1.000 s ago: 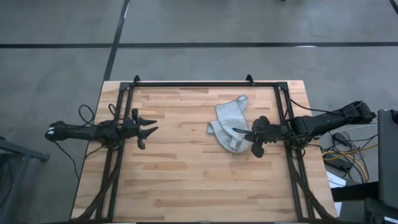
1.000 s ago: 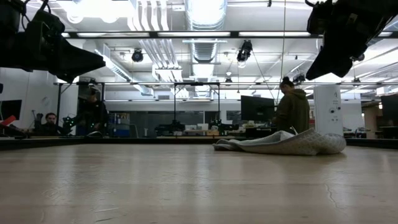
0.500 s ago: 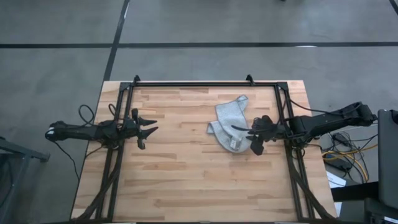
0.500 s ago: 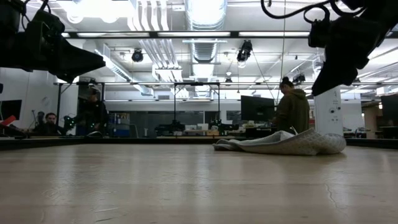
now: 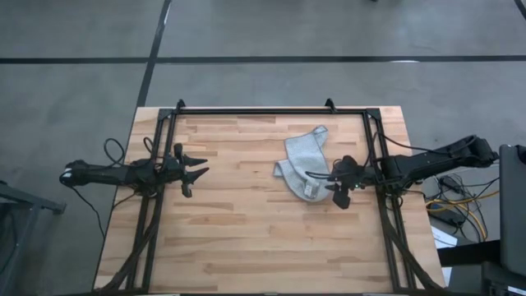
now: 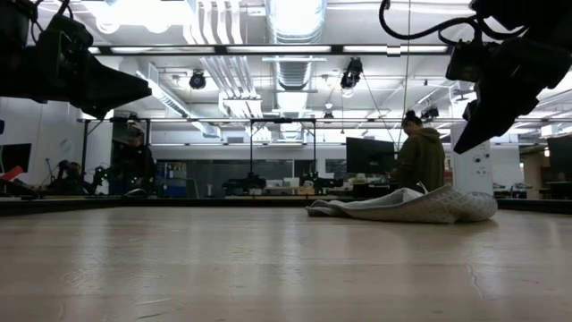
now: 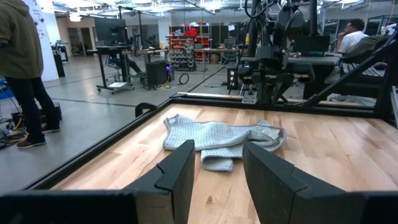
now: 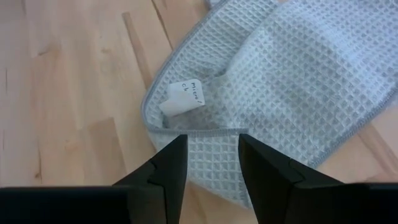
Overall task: Fold microfiber towels
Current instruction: Fold the gray on the table
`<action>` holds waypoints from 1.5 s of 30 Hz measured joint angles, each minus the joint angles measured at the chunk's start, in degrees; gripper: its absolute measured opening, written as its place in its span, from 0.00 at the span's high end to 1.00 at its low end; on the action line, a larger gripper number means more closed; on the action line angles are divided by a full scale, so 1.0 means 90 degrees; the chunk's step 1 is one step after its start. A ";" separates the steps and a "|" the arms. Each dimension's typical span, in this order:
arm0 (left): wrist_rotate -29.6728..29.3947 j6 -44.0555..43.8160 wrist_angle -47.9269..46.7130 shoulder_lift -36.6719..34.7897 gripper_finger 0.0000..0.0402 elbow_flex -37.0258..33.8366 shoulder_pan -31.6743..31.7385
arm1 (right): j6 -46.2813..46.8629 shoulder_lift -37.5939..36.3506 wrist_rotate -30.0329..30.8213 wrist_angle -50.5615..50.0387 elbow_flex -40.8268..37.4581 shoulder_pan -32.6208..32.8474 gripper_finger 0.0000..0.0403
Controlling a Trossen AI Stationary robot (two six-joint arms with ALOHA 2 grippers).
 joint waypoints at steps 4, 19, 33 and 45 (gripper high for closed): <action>-0.0002 0.0000 0.0001 0.0000 0.65 0.0000 0.0000 | -0.0002 -0.0002 -0.0008 0.0092 -0.0068 -0.0157 0.65; -0.0001 -0.0001 0.0001 -0.0001 0.65 0.0000 0.0001 | 0.0048 -0.0002 -0.0720 0.1133 -0.0990 -0.0738 0.65; 0.0000 -0.0001 0.0001 -0.0001 0.65 0.0000 0.0001 | 0.0001 -0.0005 -0.1323 0.1551 -0.1465 -0.1112 0.65; 0.0000 -0.0001 0.0001 -0.0002 0.65 0.0000 0.0002 | -0.0053 0.0000 -0.1494 0.2002 -0.1713 -0.1116 0.69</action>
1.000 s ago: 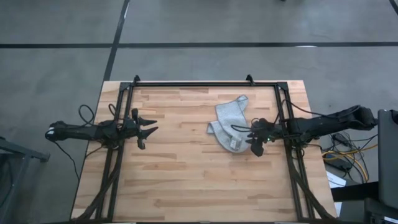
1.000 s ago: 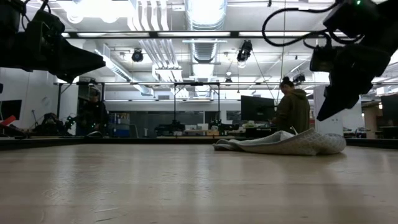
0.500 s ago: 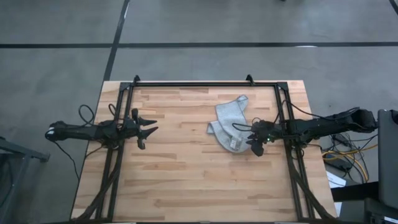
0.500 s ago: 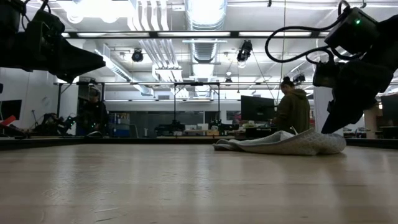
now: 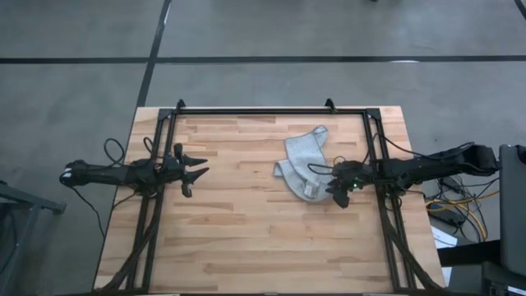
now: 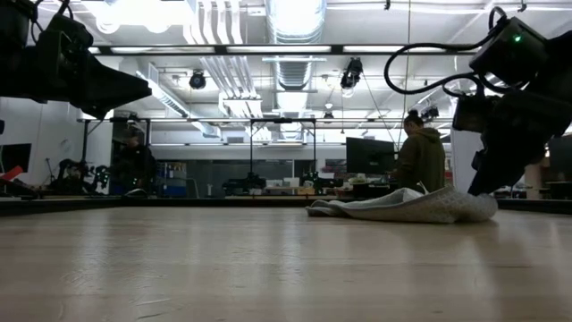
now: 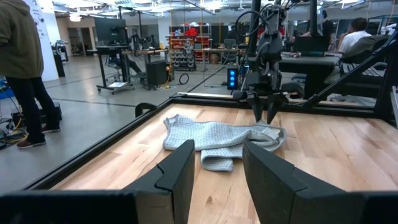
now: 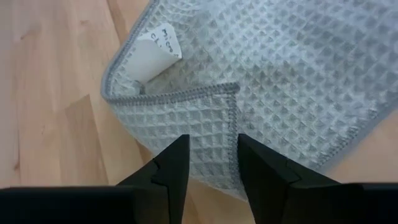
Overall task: Fold microfiber towels
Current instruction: Fold the gray on the table
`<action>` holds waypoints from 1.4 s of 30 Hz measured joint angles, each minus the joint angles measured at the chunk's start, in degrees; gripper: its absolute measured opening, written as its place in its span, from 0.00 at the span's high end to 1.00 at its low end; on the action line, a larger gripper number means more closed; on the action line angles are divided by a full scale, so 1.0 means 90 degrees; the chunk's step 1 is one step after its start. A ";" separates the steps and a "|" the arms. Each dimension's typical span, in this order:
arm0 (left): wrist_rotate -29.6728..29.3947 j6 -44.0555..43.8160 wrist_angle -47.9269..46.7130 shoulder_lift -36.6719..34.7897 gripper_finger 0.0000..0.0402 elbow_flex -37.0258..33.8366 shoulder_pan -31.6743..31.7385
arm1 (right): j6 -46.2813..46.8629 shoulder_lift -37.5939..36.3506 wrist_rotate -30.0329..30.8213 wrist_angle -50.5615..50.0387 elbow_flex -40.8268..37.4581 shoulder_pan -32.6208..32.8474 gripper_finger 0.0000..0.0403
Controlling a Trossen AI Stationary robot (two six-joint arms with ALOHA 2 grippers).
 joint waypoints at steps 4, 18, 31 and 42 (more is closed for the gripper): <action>0.0000 0.0001 0.0000 0.0000 0.65 0.0000 -0.0002 | -0.0013 0.0000 0.0018 0.0274 -0.0115 -0.0002 0.72; -0.0002 0.0001 0.0000 -0.0001 0.65 0.0000 -0.0002 | -0.0474 0.0002 0.0014 0.0328 -0.0025 -0.0002 0.88; 0.0000 0.0001 0.0000 0.0002 0.65 0.0000 0.0000 | -0.0467 0.0002 0.0009 0.0311 0.0202 0.0000 0.98; 0.0000 -0.0001 0.0000 0.0002 0.65 0.0000 -0.0002 | -0.0757 0.0002 0.0072 0.0306 0.0648 0.0003 0.98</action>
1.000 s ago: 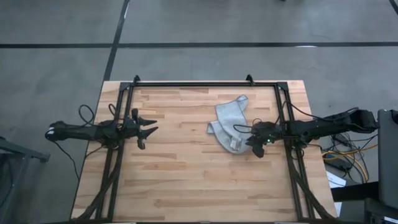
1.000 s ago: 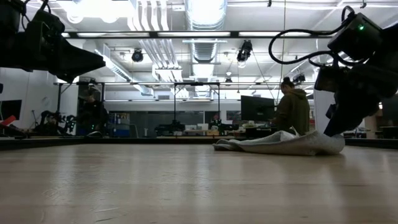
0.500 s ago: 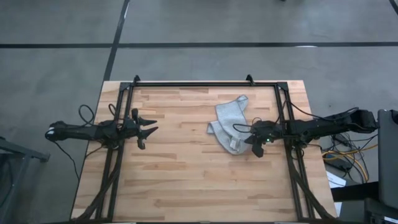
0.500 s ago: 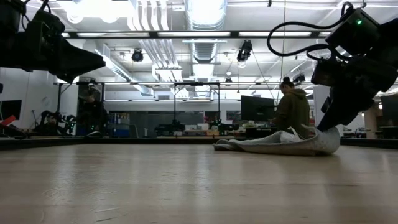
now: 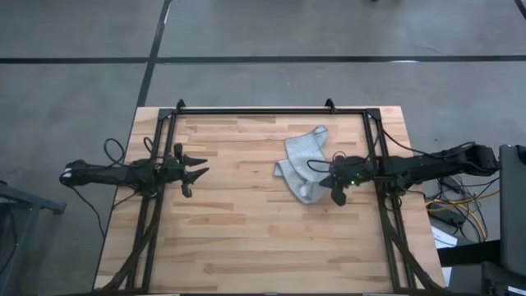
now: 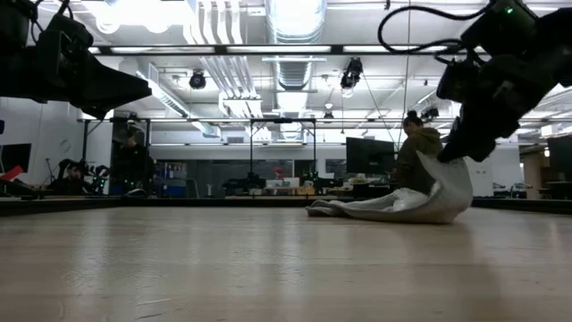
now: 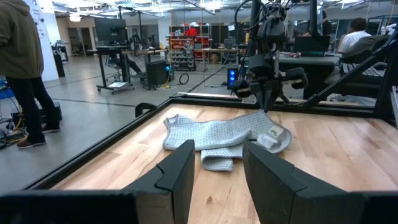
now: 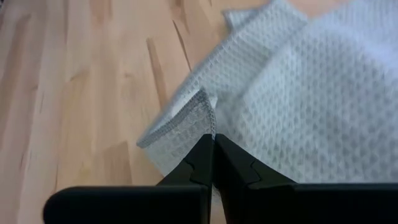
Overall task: Fold microfiber towels
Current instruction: Fold the gray on the table
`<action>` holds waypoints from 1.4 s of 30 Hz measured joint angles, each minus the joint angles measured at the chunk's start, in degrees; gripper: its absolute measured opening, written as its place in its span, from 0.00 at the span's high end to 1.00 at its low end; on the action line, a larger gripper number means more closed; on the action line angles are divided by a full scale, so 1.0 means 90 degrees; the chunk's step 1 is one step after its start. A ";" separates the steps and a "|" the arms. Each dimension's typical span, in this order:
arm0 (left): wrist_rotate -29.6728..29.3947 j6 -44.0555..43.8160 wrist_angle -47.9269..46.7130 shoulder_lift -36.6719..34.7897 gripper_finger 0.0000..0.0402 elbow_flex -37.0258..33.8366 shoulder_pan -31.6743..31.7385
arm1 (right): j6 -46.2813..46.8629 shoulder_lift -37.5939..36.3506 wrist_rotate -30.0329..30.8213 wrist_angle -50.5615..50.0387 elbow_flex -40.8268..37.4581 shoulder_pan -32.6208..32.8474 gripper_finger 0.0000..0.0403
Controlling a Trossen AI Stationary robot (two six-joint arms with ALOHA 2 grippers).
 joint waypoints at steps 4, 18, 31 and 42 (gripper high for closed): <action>0.0000 0.0001 0.0000 -0.0001 0.65 0.0000 0.0001 | -0.0403 -0.0005 0.0124 -0.0051 0.0240 0.0000 0.98; 0.0000 0.0002 0.0000 -0.0001 0.65 0.0000 0.0000 | -0.1028 -0.0017 0.0421 -0.1763 0.1451 0.0260 0.98; 0.0000 0.0000 0.0000 -0.0002 0.65 0.0000 0.0002 | -0.0884 -0.0434 0.0781 -0.2152 0.1830 0.0408 0.98; 0.0000 0.0002 0.0000 -0.0002 0.65 0.0000 0.0002 | -0.1057 -0.1179 0.0737 -0.2489 0.1726 0.0432 0.98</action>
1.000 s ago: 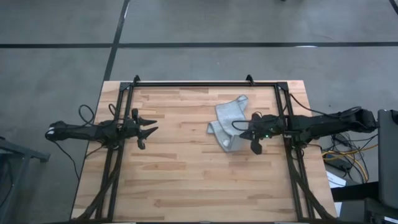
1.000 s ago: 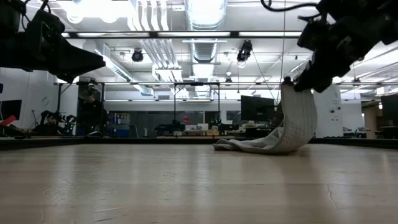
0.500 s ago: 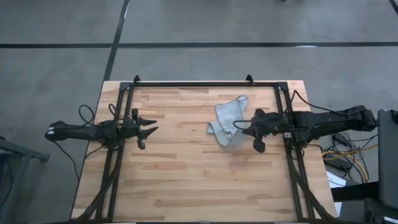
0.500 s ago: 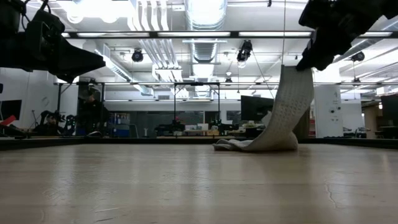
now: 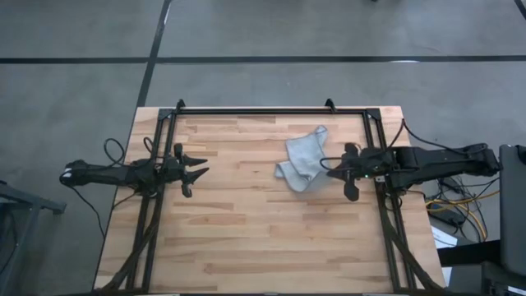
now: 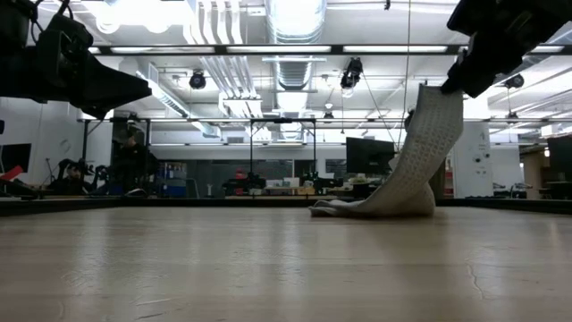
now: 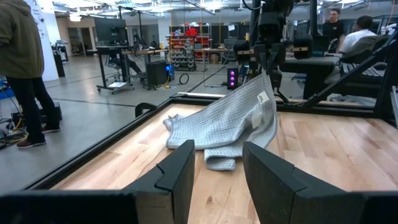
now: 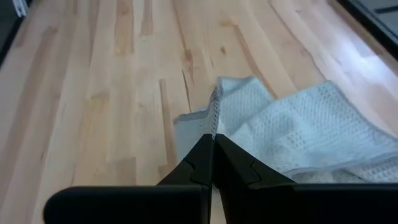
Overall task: Fold microfiber towels
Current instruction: Fold the gray on the table
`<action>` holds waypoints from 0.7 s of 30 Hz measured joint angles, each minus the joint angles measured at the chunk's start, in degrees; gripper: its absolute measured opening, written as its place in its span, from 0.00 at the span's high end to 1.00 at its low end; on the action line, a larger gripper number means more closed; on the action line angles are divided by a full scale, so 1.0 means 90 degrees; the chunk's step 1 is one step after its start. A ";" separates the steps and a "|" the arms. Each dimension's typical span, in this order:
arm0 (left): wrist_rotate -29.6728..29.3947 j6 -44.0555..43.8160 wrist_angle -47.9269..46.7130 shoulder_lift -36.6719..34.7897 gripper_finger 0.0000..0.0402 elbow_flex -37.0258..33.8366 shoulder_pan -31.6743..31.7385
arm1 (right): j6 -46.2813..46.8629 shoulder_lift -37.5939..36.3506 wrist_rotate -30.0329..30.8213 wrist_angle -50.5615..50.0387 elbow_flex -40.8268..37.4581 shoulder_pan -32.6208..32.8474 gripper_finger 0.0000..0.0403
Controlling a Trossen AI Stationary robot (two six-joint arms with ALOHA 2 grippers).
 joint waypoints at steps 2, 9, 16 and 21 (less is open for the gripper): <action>-0.0002 0.0000 -0.0001 0.0000 0.65 0.0000 -0.0002 | 0.0007 -0.0139 -0.0002 0.0004 0.0012 0.0000 0.98; 0.0000 -0.0002 0.0000 0.0000 0.65 0.0000 -0.0002 | 0.0118 -0.0428 -0.0002 0.0004 0.0043 0.0000 0.98; 0.0000 0.0000 0.0000 0.0000 0.65 0.0000 -0.0001 | 0.0535 -0.0463 -0.0006 0.0004 0.0044 0.0000 0.98; 0.0000 -0.0002 0.0000 0.0000 0.65 0.0000 -0.0002 | 0.0542 -0.0463 -0.0002 0.0004 0.0046 0.0000 0.98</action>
